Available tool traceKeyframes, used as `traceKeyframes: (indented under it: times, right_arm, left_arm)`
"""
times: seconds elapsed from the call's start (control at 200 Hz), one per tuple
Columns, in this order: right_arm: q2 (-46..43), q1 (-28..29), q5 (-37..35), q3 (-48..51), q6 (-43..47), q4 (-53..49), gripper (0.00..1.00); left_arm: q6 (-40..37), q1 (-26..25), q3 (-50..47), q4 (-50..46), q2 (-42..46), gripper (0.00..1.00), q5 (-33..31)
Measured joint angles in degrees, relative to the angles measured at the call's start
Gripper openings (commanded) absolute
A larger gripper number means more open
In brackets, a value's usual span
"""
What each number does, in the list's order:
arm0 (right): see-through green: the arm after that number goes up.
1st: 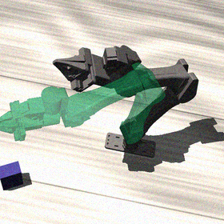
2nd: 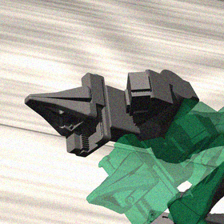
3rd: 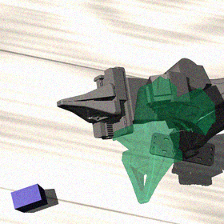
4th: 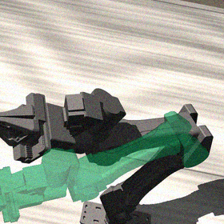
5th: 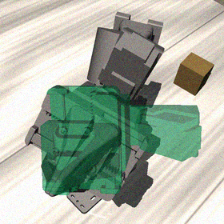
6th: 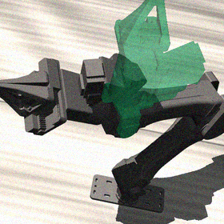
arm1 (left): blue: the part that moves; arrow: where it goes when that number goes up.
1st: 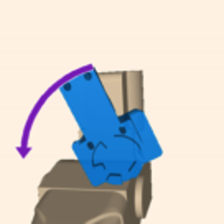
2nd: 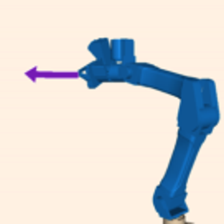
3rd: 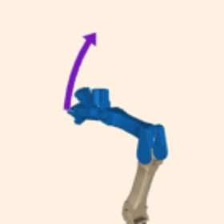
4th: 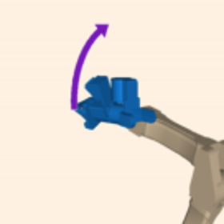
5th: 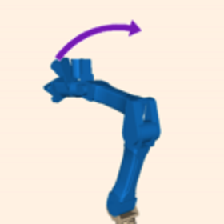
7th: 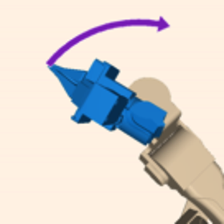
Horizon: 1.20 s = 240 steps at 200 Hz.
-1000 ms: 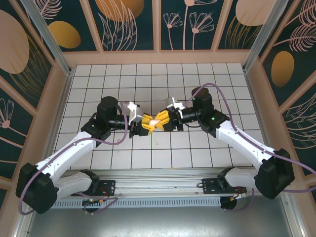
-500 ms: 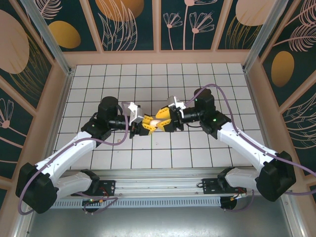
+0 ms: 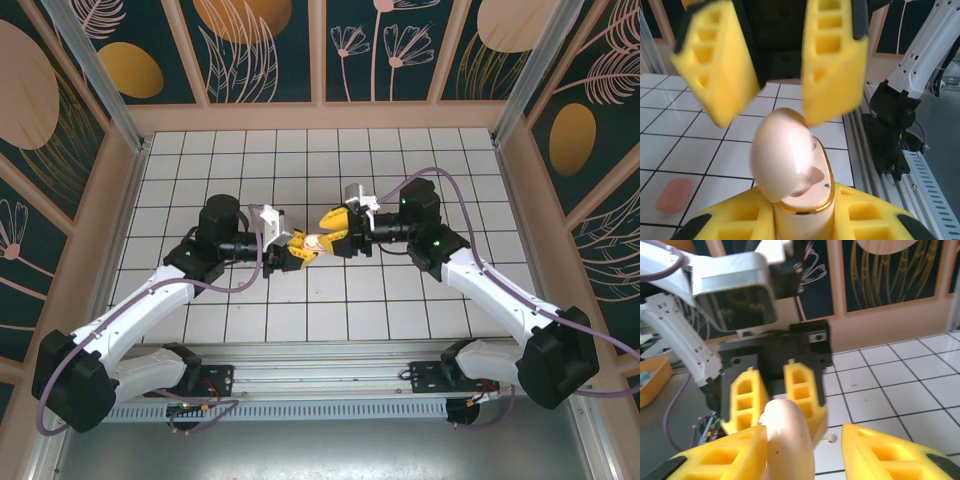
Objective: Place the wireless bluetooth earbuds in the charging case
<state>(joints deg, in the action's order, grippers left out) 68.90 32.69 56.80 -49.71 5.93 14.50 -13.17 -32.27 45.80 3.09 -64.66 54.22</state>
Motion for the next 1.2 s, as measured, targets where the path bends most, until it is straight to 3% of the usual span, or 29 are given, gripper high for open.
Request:
traceKeyframes:
  times: [0.37,0.926,1.201]
  right_arm:
    - [0.0,-0.8,-5.7,0.9,-3.3,1.8,0.47]
    - [-3.1,-3.3,-6.3,1.9,-8.0,2.6,0.53]
    - [-3.2,-3.3,-2.9,1.9,-7.0,-1.1,0.58]
  left_arm:
    - [-0.6,-0.5,0.0,-0.4,0.0,0.23,1.3]
    - [-0.5,-0.5,0.0,1.5,-3.8,0.21,1.2]
    - [-0.6,-0.5,-0.5,3.1,-3.8,0.21,0.8]
